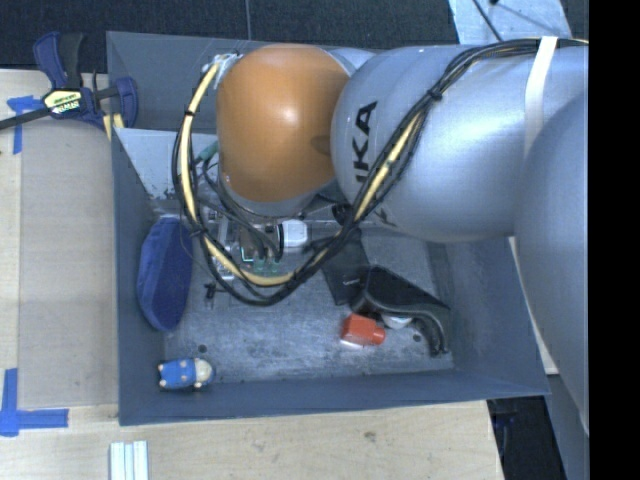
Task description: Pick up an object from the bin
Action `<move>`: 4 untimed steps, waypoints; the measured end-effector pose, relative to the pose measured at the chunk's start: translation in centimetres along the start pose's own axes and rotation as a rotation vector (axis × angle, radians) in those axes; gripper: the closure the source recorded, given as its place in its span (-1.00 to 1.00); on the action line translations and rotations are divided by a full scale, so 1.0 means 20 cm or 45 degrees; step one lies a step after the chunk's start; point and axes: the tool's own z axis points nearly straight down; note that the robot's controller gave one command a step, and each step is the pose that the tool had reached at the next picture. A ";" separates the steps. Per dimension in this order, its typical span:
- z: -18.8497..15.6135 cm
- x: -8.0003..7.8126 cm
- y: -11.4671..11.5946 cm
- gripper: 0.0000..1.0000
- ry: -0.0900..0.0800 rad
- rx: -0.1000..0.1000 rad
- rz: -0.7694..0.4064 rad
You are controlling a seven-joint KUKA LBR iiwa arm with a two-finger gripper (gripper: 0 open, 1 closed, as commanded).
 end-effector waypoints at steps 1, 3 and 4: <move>0.37 -0.08 -0.29 -1.00 -0.001 0.005 -0.063; 0.74 -0.20 -0.09 -1.00 -0.020 -0.001 -0.637; 0.75 -0.18 -0.09 1.00 -0.012 -0.001 -0.637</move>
Offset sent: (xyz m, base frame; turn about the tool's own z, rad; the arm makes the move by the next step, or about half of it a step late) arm 0.0163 -0.0537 -0.0700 -0.0543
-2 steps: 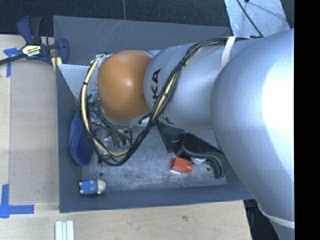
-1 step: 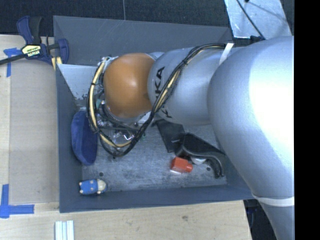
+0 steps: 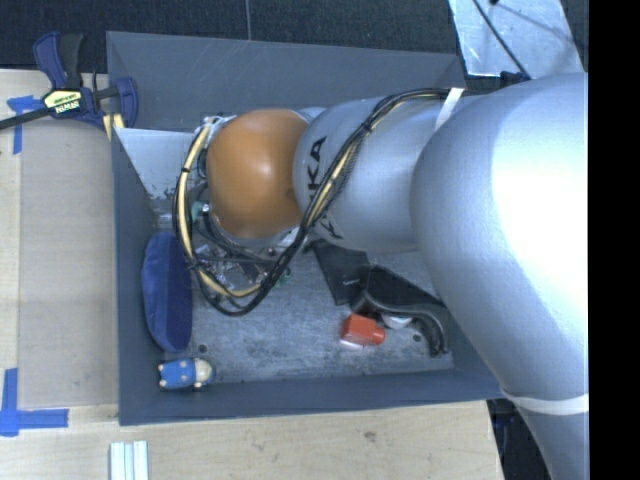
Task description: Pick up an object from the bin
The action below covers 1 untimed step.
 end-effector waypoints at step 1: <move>-0.66 0.11 -0.28 1.00 -0.010 0.006 0.114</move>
Offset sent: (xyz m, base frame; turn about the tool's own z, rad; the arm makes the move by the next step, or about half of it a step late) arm 0.0035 -0.0585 0.1269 0.0831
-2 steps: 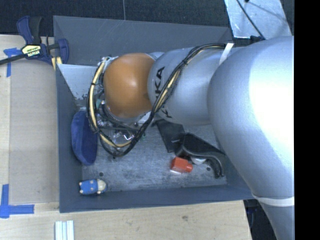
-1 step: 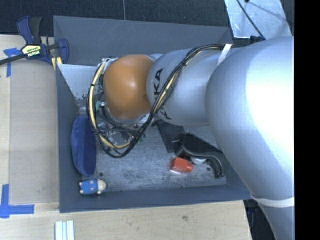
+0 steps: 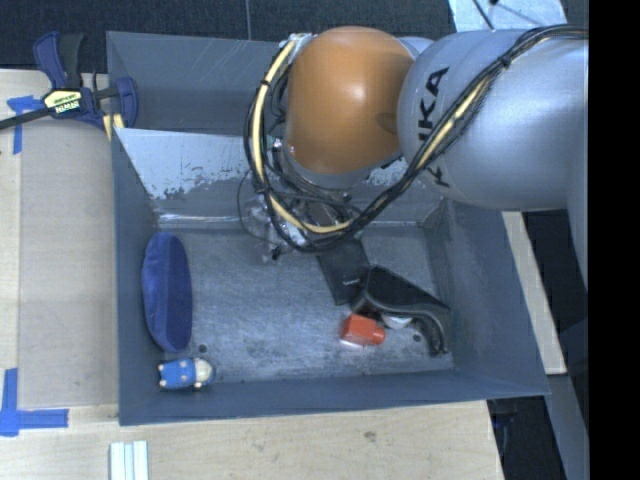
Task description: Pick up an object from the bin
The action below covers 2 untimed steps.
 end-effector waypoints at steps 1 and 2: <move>0.03 0.01 0.01 -1.00 0.012 -0.005 -0.003; 0.35 0.21 -0.05 -1.00 0.021 -0.006 -0.115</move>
Offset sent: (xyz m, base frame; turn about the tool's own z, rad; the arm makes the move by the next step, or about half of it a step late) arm 0.0000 0.0000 0.0000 0.0000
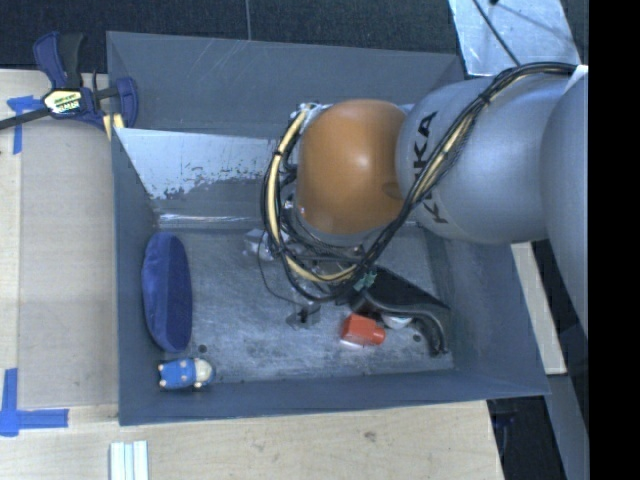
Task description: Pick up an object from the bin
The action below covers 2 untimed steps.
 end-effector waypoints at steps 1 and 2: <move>0.04 -0.29 0.17 -1.00 -0.014 0.002 -0.351; 0.31 -0.50 0.36 -1.00 -0.013 0.018 -0.428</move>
Offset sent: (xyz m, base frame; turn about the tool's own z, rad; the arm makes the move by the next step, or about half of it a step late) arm 0.0340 0.0561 -0.0083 -0.2747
